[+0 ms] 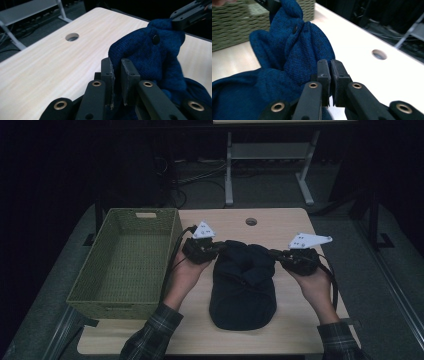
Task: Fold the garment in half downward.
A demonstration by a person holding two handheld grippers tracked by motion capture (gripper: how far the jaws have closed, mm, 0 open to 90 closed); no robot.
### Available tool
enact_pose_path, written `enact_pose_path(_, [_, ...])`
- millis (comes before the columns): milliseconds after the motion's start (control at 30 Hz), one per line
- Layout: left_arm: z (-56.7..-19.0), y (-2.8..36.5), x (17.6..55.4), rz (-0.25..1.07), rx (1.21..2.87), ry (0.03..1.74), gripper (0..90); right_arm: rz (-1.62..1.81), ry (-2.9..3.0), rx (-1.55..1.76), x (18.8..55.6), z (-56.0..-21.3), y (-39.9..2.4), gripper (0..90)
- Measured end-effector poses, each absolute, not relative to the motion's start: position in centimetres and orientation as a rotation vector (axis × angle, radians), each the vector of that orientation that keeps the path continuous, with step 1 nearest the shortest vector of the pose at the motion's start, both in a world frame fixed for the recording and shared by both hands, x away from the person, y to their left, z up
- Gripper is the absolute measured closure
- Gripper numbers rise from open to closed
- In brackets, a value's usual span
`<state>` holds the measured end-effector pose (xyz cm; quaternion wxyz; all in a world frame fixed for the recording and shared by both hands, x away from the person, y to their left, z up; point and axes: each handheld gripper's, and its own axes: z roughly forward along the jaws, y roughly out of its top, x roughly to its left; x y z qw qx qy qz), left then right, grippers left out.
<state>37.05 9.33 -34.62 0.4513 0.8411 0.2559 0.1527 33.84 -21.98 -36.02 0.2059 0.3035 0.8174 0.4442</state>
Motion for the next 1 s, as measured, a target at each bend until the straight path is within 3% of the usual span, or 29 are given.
enact_pose_path(1000, [-40.0, 10.8, 29.6, 0.187, 2.175, 0.607, 75.0, 1.295, 2.426, 0.872, 25.9, -41.7, -21.6, 80.6])
